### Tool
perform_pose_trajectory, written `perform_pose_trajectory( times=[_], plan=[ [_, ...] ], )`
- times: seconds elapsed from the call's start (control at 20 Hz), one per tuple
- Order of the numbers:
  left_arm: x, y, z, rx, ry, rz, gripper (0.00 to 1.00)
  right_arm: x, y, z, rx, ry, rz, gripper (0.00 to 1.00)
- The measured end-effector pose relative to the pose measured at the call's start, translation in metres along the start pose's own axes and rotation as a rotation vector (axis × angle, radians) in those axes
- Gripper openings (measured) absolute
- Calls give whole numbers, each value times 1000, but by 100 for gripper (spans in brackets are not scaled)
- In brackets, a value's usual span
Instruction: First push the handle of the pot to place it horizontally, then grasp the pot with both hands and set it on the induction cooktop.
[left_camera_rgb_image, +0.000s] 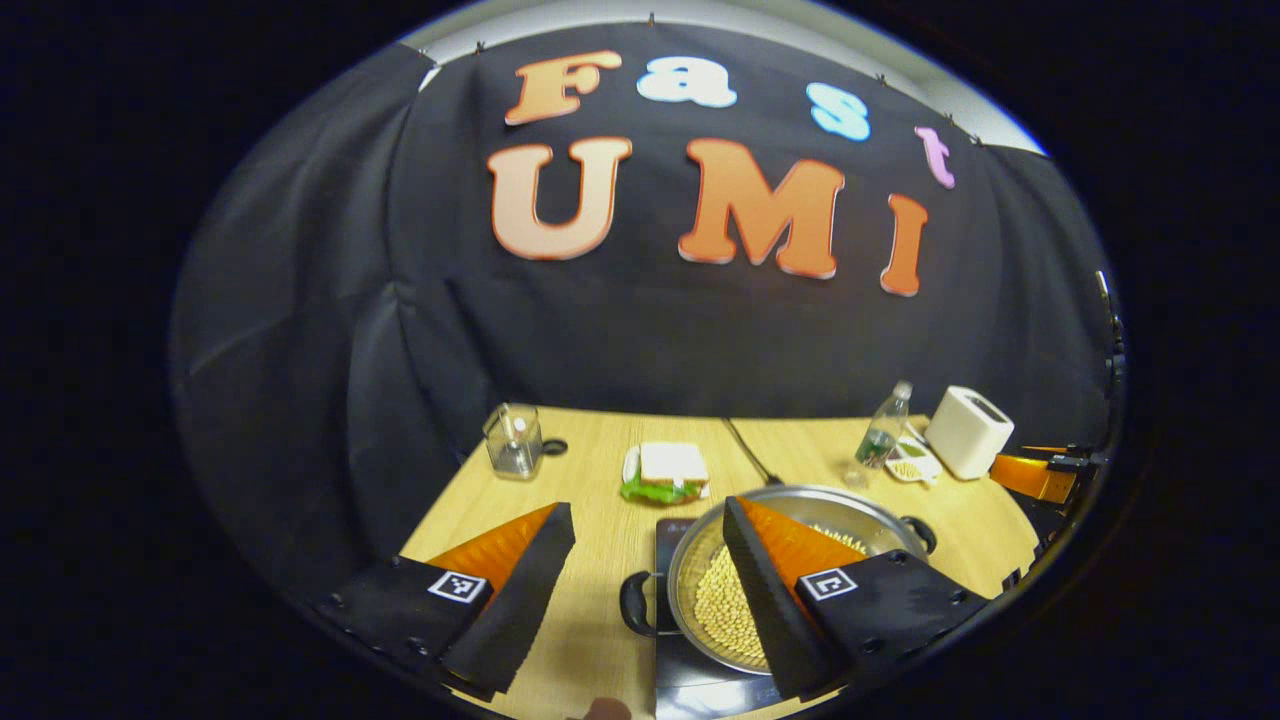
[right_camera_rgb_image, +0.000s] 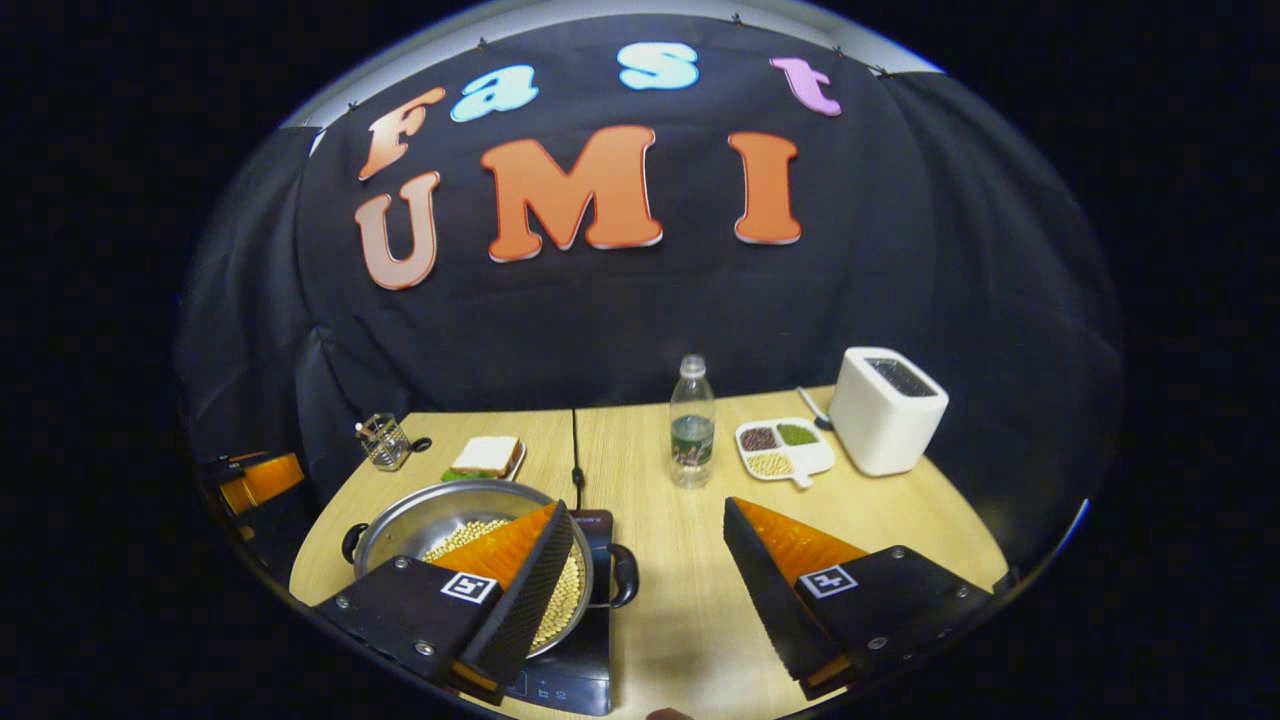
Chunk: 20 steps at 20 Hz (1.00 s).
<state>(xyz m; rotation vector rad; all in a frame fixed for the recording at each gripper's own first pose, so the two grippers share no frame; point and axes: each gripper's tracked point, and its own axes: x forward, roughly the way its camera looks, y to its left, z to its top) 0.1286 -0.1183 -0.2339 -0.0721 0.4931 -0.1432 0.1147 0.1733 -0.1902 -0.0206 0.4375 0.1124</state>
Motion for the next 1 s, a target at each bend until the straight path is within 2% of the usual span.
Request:
perform_pose_trajectory(
  times=[0.2,0.35,0.45,0.65,0.75,1.0],
  plan=[
    [-77,35,97,7,-233,80,98,-71,-24,61,-7,-152,-12,94],
    [-129,56,150,12,-333,117,98,-117,-29,96,-1,-235,16,94],
    [-161,67,168,7,-378,137,99,-144,-41,118,0,-282,15,94],
    [-212,87,201,2,-476,178,99,-184,-69,154,-9,-394,-46,94],
    [-219,76,197,5,-488,147,98,-196,-73,160,3,-426,-52,94],
    [-216,54,200,7,-487,98,98,-201,-76,155,-2,-418,-45,94]
  ],
)
